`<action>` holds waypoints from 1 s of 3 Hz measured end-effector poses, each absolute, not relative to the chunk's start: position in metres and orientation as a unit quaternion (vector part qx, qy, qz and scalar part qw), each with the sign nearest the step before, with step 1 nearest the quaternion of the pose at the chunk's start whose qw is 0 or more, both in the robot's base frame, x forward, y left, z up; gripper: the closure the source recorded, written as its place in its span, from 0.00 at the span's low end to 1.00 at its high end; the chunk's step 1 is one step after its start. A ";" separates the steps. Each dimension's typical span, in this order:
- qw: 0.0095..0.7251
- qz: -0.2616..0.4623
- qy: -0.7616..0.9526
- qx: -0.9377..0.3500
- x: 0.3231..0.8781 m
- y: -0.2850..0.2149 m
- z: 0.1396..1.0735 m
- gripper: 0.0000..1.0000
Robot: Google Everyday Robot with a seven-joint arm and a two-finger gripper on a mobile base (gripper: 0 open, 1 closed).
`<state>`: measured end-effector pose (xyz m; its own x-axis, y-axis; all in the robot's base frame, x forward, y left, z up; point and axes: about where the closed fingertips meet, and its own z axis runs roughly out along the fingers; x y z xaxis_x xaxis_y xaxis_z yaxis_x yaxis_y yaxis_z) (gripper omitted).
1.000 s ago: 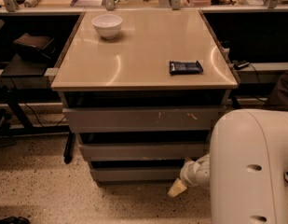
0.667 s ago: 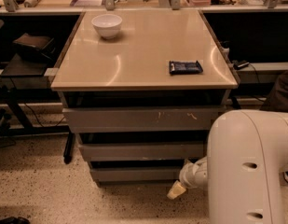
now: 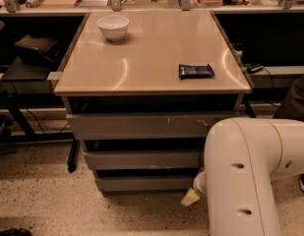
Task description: Open bottom drawer
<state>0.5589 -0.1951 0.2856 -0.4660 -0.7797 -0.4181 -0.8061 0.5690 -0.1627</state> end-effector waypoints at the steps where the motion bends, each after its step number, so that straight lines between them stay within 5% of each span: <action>1: 0.229 0.029 0.856 -0.463 0.559 -0.195 0.286 0.00; 3: 0.239 0.043 0.856 -0.457 0.556 -0.185 0.274 0.00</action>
Offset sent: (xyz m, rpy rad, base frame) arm 0.0161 0.0125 -0.0429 0.0450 0.0412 0.0202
